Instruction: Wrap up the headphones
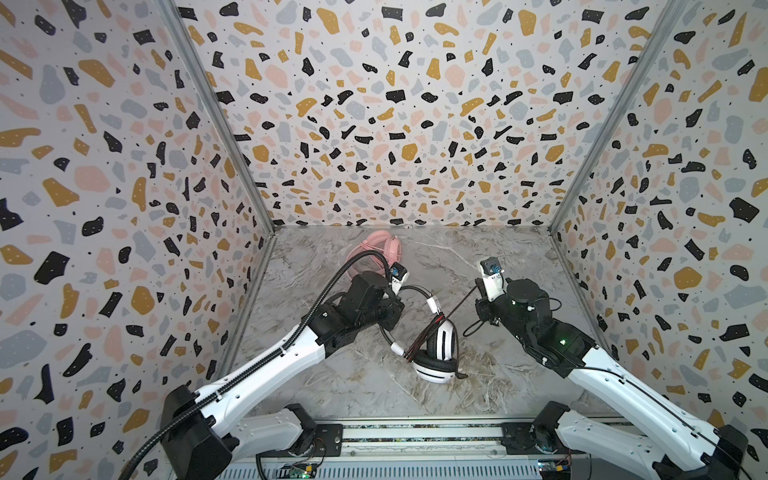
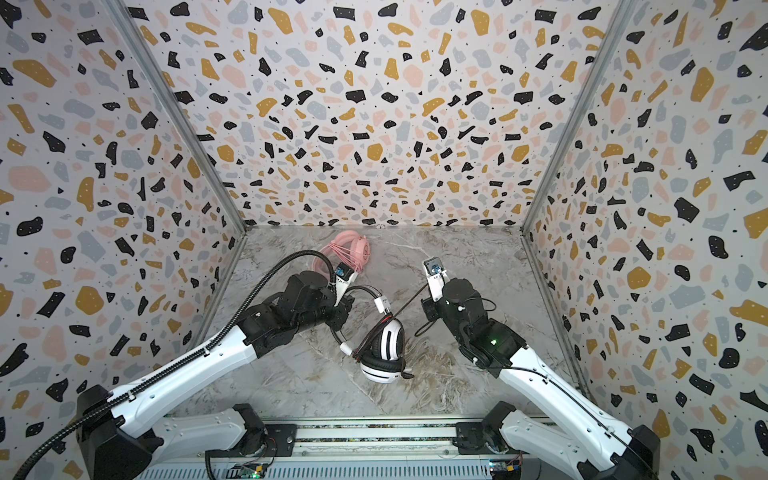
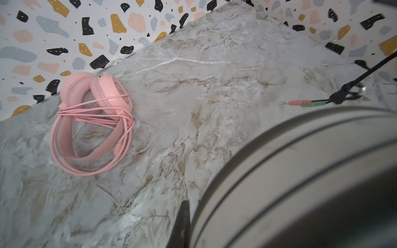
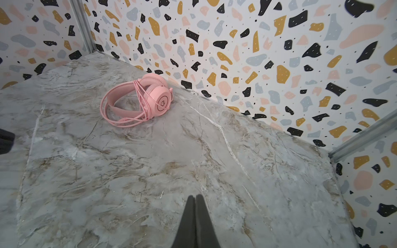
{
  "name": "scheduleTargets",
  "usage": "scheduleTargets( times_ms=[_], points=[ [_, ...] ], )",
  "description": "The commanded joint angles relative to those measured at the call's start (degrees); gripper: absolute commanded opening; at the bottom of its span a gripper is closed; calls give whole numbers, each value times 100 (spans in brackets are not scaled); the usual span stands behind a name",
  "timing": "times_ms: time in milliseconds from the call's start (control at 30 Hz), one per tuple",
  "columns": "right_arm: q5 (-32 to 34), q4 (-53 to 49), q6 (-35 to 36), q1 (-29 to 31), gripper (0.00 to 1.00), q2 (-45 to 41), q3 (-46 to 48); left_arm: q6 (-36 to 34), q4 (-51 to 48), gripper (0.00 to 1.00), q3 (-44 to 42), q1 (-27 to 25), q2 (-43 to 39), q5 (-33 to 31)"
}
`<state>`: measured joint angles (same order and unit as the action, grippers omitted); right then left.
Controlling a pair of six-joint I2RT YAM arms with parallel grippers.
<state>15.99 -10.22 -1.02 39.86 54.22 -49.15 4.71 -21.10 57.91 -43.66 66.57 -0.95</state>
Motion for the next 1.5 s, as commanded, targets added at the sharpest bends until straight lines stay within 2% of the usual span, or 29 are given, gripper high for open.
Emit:
scheduleTargets(
  times_ms=[0, 167, 233, 400, 667, 800, 1167, 1267, 1467],
  points=[
    [-547, 331, -314, -147, 1, 155, 117, 309, 583, 0, -4, 0, -248, 879],
    [-1107, 858, -444, -166, 2, 258, 677, 586, 867, 0, 143, 1, -404, 922],
    [-1658, 1244, -450, -202, 5, 190, 986, 759, 1065, 0, 195, 11, -450, 1105],
    [-2517, 2016, -780, -348, 12, 181, 1498, 1190, 1370, 0, 287, 8, -503, 1513],
    [-3544, 3057, -1194, -446, 16, 967, 1798, 1633, 1583, 0, 700, 7, -553, 2122],
    [-4085, 3446, -1353, -452, 18, 1335, 1807, 1763, 1507, 0, 1032, 45, -491, 2180],
    [-4271, 3714, -1557, -446, 27, 1264, 2215, 2301, 1340, 0, 2217, 447, -82, 2278],
    [-4388, 3875, -1610, -445, 33, 1290, 2311, 2727, 1616, 0, 2337, 581, 63, 2501],
    [-4751, 4248, -1773, -452, 35, 1446, 2410, 3164, 1896, 0, 2542, 865, 312, 2754]
  ],
)
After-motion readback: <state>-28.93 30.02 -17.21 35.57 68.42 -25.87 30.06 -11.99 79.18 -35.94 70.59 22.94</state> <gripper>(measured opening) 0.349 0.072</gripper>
